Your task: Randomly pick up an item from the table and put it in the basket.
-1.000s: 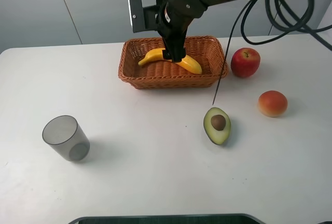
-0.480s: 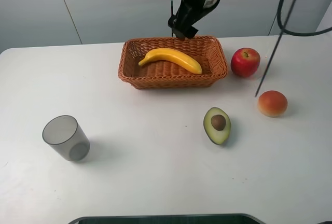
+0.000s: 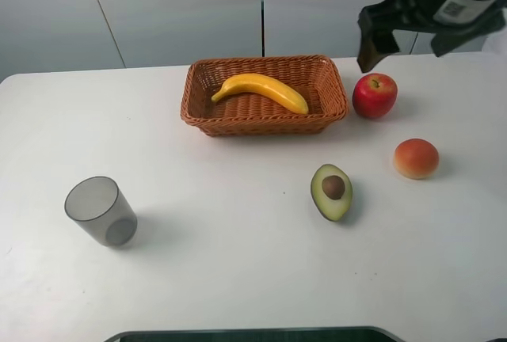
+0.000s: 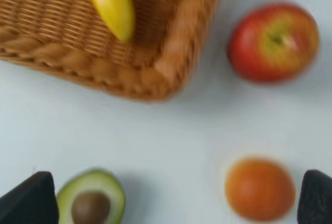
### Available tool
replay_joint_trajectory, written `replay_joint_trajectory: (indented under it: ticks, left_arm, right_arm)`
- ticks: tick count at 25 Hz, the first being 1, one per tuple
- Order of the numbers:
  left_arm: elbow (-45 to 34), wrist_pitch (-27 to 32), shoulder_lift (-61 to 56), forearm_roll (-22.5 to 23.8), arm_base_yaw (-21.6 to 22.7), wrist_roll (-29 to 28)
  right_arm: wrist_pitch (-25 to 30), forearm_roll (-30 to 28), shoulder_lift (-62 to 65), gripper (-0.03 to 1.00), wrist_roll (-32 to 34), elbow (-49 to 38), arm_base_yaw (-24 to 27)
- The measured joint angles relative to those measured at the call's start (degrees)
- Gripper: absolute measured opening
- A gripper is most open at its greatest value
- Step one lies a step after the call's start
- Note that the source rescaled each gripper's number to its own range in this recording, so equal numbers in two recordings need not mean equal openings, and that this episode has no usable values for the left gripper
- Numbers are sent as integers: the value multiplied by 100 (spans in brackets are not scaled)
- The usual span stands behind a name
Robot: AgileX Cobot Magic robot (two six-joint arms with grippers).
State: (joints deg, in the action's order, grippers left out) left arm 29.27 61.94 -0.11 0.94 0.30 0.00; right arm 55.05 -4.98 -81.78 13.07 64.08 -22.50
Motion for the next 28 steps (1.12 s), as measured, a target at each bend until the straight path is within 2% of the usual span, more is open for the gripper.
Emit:
replay_joint_trajectory:
  ticks: [6,13,20,28]
  left_arm:
    - [0,0,0,0,0,0]
    - [0,0,0,0,0,0]
    - [0,0,0,0,0,0]
    - [0,0,0,0,0,0]
  right_arm:
    - [229,211,1259,100,251,-1041,854]
    - [627,257,2834,100,274,-1761,1765]
    - [1042,174,4423,100,-15,-2228,1860]
    - [1094,258,6093,100,-612,-2668,1860]
